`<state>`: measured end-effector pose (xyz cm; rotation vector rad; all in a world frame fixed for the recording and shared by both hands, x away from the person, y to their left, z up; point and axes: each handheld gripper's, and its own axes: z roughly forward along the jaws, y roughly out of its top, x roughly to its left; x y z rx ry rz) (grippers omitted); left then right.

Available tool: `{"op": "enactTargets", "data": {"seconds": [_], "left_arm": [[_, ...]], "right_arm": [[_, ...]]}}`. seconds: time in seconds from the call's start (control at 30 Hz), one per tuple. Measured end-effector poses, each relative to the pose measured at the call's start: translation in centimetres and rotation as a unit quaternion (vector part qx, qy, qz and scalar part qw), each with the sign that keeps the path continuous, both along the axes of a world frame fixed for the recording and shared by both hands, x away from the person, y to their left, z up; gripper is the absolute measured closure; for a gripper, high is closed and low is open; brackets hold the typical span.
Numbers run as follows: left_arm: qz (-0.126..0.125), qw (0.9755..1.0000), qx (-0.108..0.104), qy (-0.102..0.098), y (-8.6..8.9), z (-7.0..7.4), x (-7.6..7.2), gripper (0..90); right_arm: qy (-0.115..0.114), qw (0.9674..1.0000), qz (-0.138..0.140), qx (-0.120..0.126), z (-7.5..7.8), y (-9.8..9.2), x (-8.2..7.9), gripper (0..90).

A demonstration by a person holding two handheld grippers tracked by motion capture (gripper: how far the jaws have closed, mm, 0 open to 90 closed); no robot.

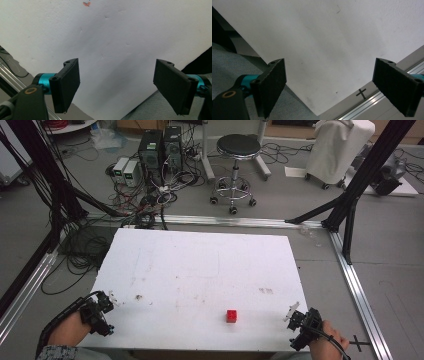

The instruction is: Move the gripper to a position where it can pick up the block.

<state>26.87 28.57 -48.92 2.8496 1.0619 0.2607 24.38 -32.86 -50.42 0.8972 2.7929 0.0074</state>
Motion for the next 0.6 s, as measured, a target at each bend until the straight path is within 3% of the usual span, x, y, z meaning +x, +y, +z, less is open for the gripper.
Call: {"op": "enactTargets", "data": {"seconds": [0.6], "left_arm": [[0.002, 1.0000, 0.000, 0.000, 0.02, 0.03, -0.08, 21.6]], "right_arm": [[-0.001, 1.0000, 0.004, 0.000, -0.01, -0.02, -0.03, 11.2]]}}
